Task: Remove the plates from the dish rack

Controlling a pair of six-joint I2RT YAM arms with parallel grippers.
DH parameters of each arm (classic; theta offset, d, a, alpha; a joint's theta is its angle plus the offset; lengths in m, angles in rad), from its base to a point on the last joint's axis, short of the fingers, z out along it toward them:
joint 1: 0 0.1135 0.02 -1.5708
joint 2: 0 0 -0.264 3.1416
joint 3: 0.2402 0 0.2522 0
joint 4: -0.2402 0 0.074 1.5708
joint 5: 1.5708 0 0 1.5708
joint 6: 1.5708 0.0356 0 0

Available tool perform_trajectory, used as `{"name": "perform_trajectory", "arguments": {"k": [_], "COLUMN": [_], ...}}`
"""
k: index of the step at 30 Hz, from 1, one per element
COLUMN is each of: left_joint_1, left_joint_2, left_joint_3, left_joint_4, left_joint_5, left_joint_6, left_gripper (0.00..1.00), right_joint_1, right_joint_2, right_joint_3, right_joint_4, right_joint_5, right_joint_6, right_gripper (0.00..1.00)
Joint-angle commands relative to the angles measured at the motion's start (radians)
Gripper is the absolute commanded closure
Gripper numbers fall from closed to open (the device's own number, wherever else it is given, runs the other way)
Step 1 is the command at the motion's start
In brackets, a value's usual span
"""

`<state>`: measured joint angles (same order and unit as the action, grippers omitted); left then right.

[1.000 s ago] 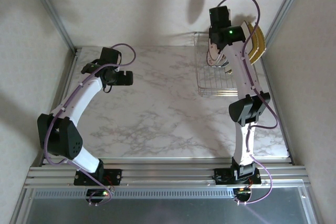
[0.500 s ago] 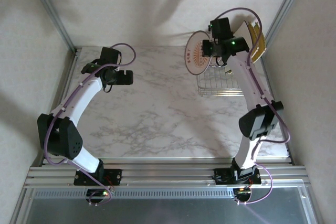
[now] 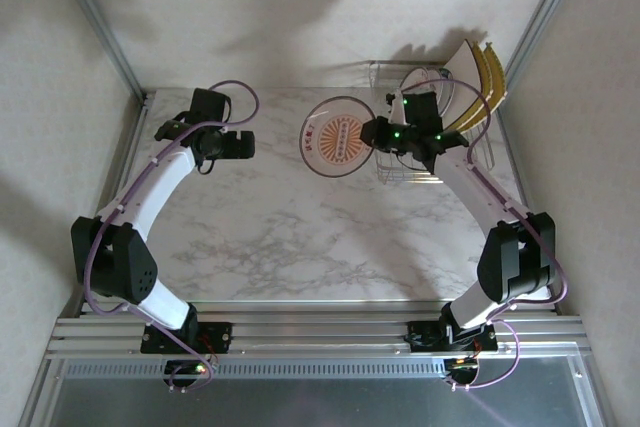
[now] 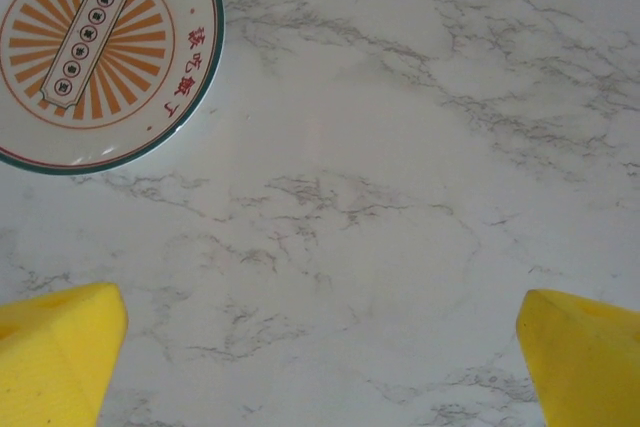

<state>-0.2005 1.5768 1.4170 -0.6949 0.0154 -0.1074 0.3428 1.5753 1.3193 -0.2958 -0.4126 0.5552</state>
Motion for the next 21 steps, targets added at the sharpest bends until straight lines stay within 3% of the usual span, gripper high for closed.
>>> {"name": "perform_trajectory", "arguments": {"k": [1, 9, 16, 21], "left_joint_1": [-0.005, -0.001, 0.004, 0.016], "left_joint_2": [-0.019, -0.021, -0.073, -0.067], "left_joint_3": [-0.009, -0.018, -0.089, -0.142], "left_joint_4": [0.032, 0.094, 0.296, 0.470], "left_joint_5": [0.028, 0.109, 0.360, 0.613], "left_joint_6": [0.011, 0.009, -0.027, -0.099], "left_gripper": [0.00, 0.00, 0.00, 0.00], "right_joint_1": [-0.007, -0.010, -0.012, -0.013], "right_joint_2": [-0.035, -0.020, -0.011, 0.000], "right_joint_3": [-0.030, -0.067, -0.078, -0.090], "right_joint_4": [0.227, 0.286, 0.333, 0.409], "right_joint_5": [-0.111, -0.139, -0.166, -0.210], "right_joint_6": [0.098, 0.123, 0.126, 0.152], "right_gripper": [1.00, 1.00, 1.00, 1.00]}}
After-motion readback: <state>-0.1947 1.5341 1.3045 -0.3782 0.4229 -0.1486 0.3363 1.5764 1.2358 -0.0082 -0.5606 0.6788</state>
